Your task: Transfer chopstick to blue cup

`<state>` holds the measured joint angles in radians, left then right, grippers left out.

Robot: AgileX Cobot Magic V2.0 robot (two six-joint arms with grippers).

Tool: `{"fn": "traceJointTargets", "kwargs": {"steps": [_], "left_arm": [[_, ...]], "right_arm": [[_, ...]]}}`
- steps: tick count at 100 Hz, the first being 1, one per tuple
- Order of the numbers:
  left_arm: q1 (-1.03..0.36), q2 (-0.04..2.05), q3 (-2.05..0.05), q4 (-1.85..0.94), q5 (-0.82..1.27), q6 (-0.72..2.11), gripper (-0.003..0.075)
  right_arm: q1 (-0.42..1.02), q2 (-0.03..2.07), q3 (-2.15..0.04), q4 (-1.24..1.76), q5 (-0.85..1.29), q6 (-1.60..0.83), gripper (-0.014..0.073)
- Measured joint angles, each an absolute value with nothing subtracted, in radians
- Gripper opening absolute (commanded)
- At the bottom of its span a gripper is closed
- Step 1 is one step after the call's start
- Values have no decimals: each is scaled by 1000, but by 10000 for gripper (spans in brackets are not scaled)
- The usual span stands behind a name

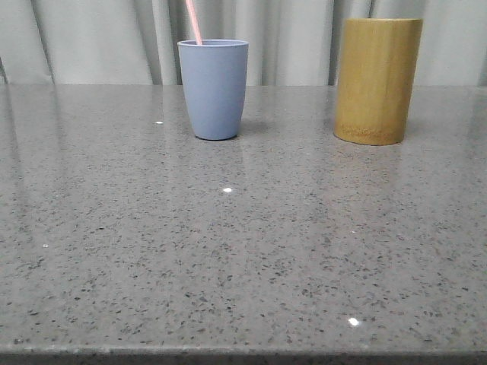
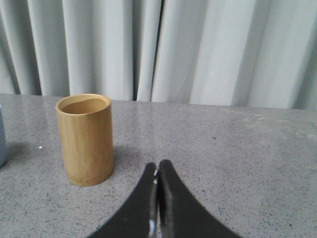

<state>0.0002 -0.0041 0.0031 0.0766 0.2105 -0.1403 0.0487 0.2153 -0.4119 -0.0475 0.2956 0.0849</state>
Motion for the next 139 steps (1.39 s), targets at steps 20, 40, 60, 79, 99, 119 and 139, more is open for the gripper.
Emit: {"fn": "traceJointTargets", "kwargs": {"steps": [20,40,60,79,99,119,139], "left_arm": [[0,-4,3,77,210,-140,-19],[0,-4,3,77,210,-140,-19],[0,-4,3,77,210,-140,-19],[0,-4,3,77,210,-140,-19],[0,-4,3,77,210,-140,-19],[0,-4,3,77,210,-140,-19],[0,-4,3,77,210,-140,-19]], "right_arm": [[5,115,-230,-47,118,85,-70],[2,12,-76,-49,71,85,-70],[2,-10,25,-49,52,91,-70],[2,-10,28,-49,43,94,-70],[2,-10,28,-49,43,94,-70],[2,-10,28,-49,43,95,-70],[2,-10,28,-49,43,97,-70]]}}
